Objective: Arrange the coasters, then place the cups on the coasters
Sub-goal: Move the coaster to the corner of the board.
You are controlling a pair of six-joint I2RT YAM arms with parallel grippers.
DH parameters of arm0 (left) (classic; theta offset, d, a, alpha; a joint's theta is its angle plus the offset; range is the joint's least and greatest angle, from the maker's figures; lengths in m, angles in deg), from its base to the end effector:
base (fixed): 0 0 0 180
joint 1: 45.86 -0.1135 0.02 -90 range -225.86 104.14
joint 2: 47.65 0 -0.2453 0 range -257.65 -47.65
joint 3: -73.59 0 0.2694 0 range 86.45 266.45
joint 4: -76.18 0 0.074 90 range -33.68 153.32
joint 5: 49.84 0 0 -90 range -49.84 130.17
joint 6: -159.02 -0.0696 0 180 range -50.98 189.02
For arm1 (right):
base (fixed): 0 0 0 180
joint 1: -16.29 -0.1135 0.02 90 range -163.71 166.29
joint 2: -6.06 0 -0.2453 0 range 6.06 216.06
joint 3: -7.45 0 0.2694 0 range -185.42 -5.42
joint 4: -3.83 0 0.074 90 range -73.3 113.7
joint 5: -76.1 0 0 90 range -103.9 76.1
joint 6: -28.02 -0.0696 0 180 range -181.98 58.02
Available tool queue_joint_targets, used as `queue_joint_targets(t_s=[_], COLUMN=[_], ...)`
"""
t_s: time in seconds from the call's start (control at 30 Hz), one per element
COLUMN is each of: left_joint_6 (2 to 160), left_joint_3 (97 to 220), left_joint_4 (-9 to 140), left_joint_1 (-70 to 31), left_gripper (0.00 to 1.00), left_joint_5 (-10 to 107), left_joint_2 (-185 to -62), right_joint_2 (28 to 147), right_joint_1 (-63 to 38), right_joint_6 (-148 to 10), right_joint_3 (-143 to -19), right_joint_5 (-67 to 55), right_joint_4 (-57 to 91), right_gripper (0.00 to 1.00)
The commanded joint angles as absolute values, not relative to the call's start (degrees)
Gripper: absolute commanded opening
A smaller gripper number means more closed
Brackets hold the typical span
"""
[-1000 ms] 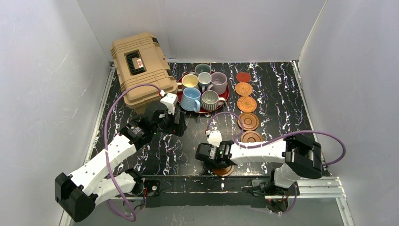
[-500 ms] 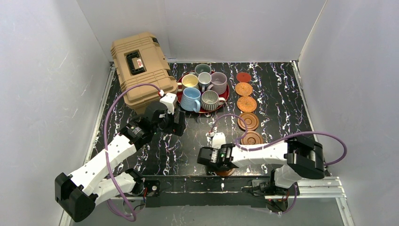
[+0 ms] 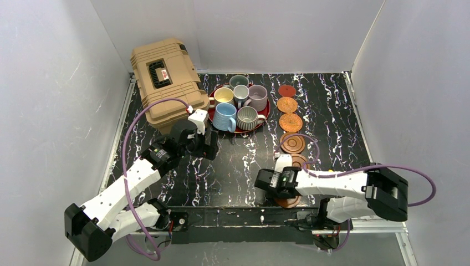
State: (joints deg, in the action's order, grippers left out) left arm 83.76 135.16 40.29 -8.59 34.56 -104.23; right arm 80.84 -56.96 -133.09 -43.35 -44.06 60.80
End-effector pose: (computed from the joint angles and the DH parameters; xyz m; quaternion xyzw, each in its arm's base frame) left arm 0.2239 -0.1619 0.2681 0.1461 0.8569 -0.1778 0.4614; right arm 0.0977 0.2033 0.1082 0.0025 0.9628 -0.0068 0.2702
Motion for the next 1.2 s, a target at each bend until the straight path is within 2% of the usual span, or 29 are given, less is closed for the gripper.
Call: queue_joint_targets(t_s=[0.0,0.53,1.17], left_joint_6=[83.26,83.17,83.08], left_joint_3=[136.82,136.90,136.88], left_joint_4=[39.18,39.06,38.97], left_joint_1=[-8.77,-8.82,-8.77], left_gripper=[0.96,0.96,0.96], left_joint_5=[33.42,33.20,32.93], left_joint_2=[-103.28,-103.48,-103.64], right_joint_2=[76.84,75.20,74.01], right_joint_1=[-52.99,-44.66,-40.26], right_joint_6=[-132.16,-126.23,-122.91], right_joint_3=[-40.86,-38.39,-37.98], right_joint_5=[-46.51,-46.95,-47.79], right_joint_4=[63.78,61.99,61.81], right_gripper=[0.63,0.63,0.63])
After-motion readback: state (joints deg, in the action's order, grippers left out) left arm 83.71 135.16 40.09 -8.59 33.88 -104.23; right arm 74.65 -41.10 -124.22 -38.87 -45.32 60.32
